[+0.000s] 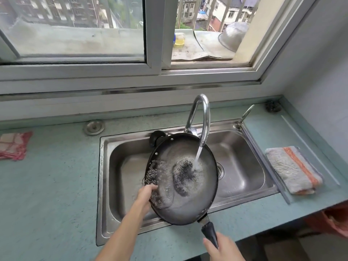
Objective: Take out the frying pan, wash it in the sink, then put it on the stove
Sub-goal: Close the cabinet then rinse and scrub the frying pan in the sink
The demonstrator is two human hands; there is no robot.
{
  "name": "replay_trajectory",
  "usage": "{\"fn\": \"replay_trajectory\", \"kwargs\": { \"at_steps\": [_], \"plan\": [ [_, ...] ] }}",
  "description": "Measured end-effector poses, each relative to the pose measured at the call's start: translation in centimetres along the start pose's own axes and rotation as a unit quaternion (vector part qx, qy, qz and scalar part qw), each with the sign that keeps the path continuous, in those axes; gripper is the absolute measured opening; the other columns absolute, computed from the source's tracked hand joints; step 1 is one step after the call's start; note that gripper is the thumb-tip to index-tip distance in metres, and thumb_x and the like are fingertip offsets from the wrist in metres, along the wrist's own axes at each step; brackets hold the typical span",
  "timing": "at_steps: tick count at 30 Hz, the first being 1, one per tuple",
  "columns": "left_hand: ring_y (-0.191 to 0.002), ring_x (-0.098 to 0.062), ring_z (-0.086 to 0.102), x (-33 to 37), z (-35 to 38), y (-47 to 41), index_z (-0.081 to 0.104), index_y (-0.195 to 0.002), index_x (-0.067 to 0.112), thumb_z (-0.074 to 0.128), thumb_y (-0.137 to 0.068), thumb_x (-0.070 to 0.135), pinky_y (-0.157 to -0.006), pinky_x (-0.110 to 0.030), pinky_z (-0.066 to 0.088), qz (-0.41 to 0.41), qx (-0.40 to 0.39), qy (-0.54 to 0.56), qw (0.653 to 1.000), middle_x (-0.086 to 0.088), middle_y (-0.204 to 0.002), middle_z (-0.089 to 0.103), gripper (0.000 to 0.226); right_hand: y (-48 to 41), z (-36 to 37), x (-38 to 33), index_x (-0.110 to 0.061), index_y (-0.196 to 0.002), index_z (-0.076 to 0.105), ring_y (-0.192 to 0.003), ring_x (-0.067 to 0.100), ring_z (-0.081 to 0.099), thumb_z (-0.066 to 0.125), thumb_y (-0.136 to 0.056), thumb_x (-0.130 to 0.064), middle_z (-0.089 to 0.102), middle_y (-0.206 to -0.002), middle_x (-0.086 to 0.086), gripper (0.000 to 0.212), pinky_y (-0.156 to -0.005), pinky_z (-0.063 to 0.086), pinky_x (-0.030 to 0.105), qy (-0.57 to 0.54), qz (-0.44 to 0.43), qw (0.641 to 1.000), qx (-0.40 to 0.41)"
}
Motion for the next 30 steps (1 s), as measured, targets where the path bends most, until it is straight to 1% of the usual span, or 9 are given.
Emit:
{"fn": "replay_trajectory", "kwargs": {
  "at_steps": [4, 6, 8, 11, 16, 18, 22, 26, 30],
  "plan": [
    [-0.11, -0.035, 0.065, -1.1, -0.4, -1.6, 0.049, -0.137, 0.007, 0.074, -0.048, 0.029, -0.099, -0.047, 0.051, 0.013, 0.028, -0.142, 0.989, -0.018, -0.118, 0.069, 0.094, 1.6, -0.6, -2.1, -0.022, -0.119, 0.058, -0.109, 0.014, 0.061, 0.05, -0.092, -0.055, 0.061, -0.105, 0.0, 0.043, -0.083, 0.036, 0.017, 0.019, -0.02, 0.999, 0.029],
    [-0.135, -0.037, 0.044, 1.3, 0.7, 3.9, 0.022, -0.153, 0.009, 0.067, -0.073, 0.032, -0.114, -0.047, 0.034, 0.035, 0.074, -0.297, 0.951, -0.021, -0.147, 0.045, 0.094, 1.8, -1.1, -3.0, -0.018, -0.116, 0.058, -0.103, 0.015, 0.06, 0.048, -0.094, -0.052, 0.057, -0.1, 0.0, 0.042, -0.076, 0.039, 0.018, 0.02, -0.027, 0.999, 0.027],
    [-0.148, -0.034, 0.025, 3.9, 2.6, 8.4, 0.013, -0.157, 0.008, 0.054, -0.09, 0.034, -0.119, -0.046, 0.022, 0.109, 0.103, -0.408, 0.901, -0.019, -0.161, 0.023, 0.082, 1.5, -1.5, -3.7, -0.018, -0.106, 0.056, -0.104, 0.018, 0.062, 0.047, -0.096, -0.049, 0.057, -0.097, 0.002, 0.034, -0.07, 0.04, 0.019, 0.025, -0.049, 0.998, 0.025],
    [-0.133, -0.022, 0.048, 7.2, 6.9, 13.0, 0.041, -0.148, 0.013, 0.049, -0.096, 0.034, -0.11, -0.034, 0.036, 0.254, 0.027, -0.376, 0.891, -0.009, -0.147, 0.05, 0.056, 1.2, -1.5, -4.4, -0.018, -0.098, 0.054, -0.101, 0.022, 0.063, 0.046, -0.096, -0.046, 0.061, -0.096, 0.004, 0.029, -0.076, 0.043, 0.028, 0.034, -0.065, 0.997, 0.029],
    [-0.111, -0.007, 0.06, 9.2, 13.6, 18.8, 0.059, -0.129, 0.024, 0.055, -0.091, 0.052, -0.101, -0.026, 0.044, 0.3, -0.117, -0.286, 0.902, 0.01, -0.118, 0.067, 0.047, 0.8, -0.4, -4.8, -0.014, -0.118, 0.056, -0.112, 0.024, 0.06, 0.045, -0.096, -0.047, 0.064, -0.109, 0.007, 0.041, -0.087, 0.045, 0.029, 0.026, -0.066, 0.997, 0.043],
    [-0.103, -0.007, 0.062, 9.2, 14.7, 19.1, 0.057, -0.119, 0.028, 0.064, -0.088, 0.048, -0.094, -0.023, 0.046, 0.306, -0.098, -0.298, 0.899, 0.015, -0.102, 0.066, 0.037, 0.6, -0.3, -4.8, -0.016, -0.121, 0.055, -0.115, 0.024, 0.059, 0.045, -0.095, -0.049, 0.065, -0.115, 0.008, 0.043, -0.084, 0.043, 0.029, 0.022, -0.067, 0.996, 0.048],
    [-0.108, -0.016, 0.065, 9.7, 14.3, 18.3, 0.056, -0.136, 0.015, 0.072, -0.082, 0.037, -0.098, -0.029, 0.047, 0.289, -0.002, -0.329, 0.899, -0.001, -0.109, 0.073, 0.06, 0.4, -1.2, -4.8, -0.017, -0.106, 0.055, -0.113, 0.025, 0.06, 0.044, -0.097, -0.045, 0.064, -0.105, 0.007, 0.032, -0.077, 0.038, 0.028, 0.023, -0.089, 0.994, 0.061],
    [-0.071, -0.011, 0.059, 11.0, 14.3, 19.3, 0.069, -0.083, 0.016, 0.067, -0.076, 0.023, -0.066, -0.027, 0.044, 0.35, 0.041, -0.354, 0.866, 0.006, -0.073, 0.065, 0.01, 0.2, -2.0, -4.8, -0.013, -0.12, 0.055, -0.114, 0.026, 0.06, 0.043, -0.098, -0.042, 0.066, -0.112, 0.01, 0.038, -0.074, 0.035, 0.027, 0.029, -0.095, 0.993, 0.069],
    [-0.066, -0.023, 0.068, 11.0, 12.8, 18.9, 0.067, -0.075, 0.015, 0.062, -0.068, 0.022, -0.072, -0.039, 0.061, 0.346, 0.031, -0.258, 0.902, -0.003, -0.066, 0.069, 0.011, 0.3, -3.1, -4.2, -0.017, -0.105, 0.051, -0.107, 0.031, 0.061, 0.044, -0.094, -0.04, 0.06, -0.096, 0.008, 0.027, -0.079, 0.045, 0.033, -0.009, -0.067, 0.996, 0.056]
  ]
}}
Point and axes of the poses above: each hand's wrist, its own y-axis away from the middle knuckle, its own z-axis out of the palm, x = y × z, the point moved 5 cm from there along -y, towards the middle knuckle
